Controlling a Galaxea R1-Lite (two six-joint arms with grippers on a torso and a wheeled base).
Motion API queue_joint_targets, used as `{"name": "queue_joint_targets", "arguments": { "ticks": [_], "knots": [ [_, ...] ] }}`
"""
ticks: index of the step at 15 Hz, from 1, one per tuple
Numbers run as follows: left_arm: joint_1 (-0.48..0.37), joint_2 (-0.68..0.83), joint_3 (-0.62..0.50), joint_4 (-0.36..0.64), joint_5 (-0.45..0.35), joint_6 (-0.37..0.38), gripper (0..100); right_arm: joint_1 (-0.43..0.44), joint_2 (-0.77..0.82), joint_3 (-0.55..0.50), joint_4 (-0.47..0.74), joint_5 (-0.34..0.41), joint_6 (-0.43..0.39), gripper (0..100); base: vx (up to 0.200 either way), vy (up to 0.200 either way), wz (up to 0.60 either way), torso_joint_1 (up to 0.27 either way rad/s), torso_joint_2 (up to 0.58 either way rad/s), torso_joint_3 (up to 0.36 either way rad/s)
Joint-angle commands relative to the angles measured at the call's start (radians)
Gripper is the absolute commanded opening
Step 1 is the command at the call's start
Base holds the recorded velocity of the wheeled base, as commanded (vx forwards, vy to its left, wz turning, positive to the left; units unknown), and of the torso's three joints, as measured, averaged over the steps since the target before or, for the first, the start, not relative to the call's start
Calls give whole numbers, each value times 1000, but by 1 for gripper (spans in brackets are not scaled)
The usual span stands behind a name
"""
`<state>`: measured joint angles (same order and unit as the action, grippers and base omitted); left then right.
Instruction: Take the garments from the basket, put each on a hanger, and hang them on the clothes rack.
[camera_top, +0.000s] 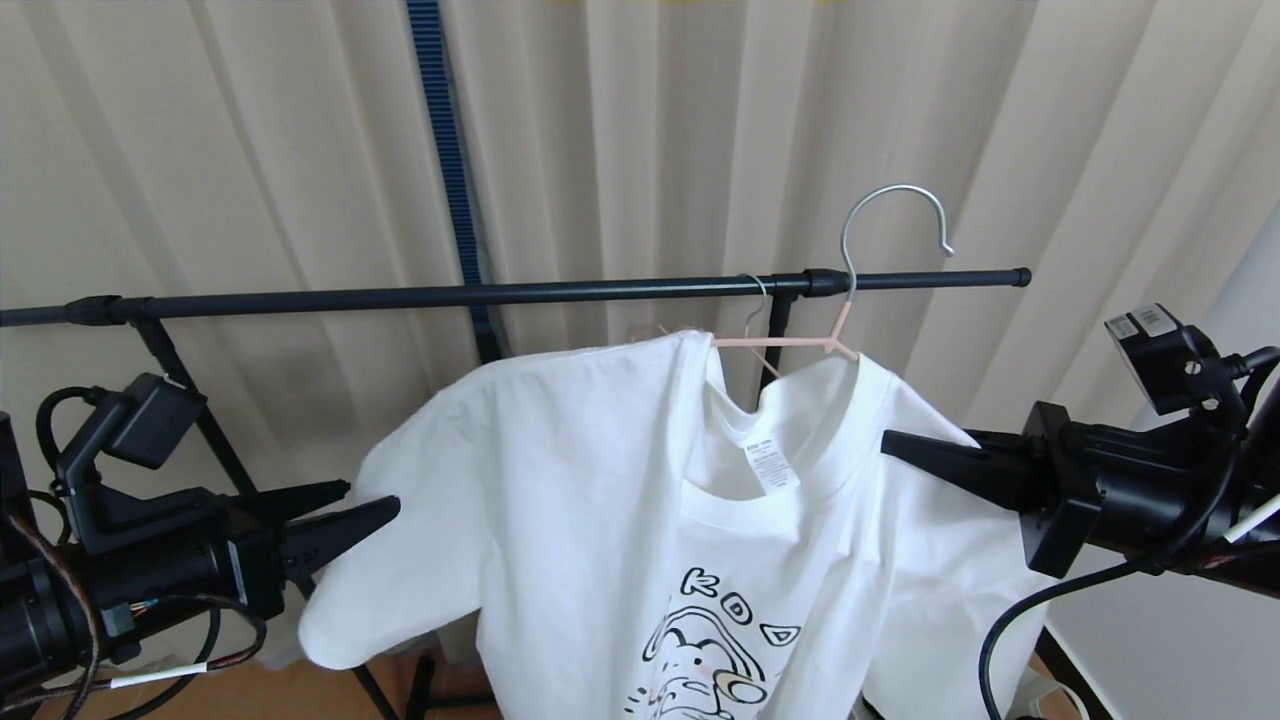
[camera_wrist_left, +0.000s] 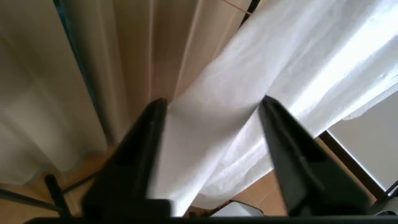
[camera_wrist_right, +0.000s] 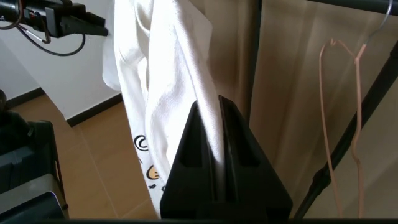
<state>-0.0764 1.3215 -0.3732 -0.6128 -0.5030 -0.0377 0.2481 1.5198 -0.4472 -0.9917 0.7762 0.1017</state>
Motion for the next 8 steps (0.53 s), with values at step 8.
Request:
{"name": "queue_joint_targets", "arguments": {
  "ticks": [8],
  "knots": [
    [-134,-93,-412,349,-72,-8,100,42,45,24,1,0,-11,0,0,0,0,6,0,0]
  ]
}}
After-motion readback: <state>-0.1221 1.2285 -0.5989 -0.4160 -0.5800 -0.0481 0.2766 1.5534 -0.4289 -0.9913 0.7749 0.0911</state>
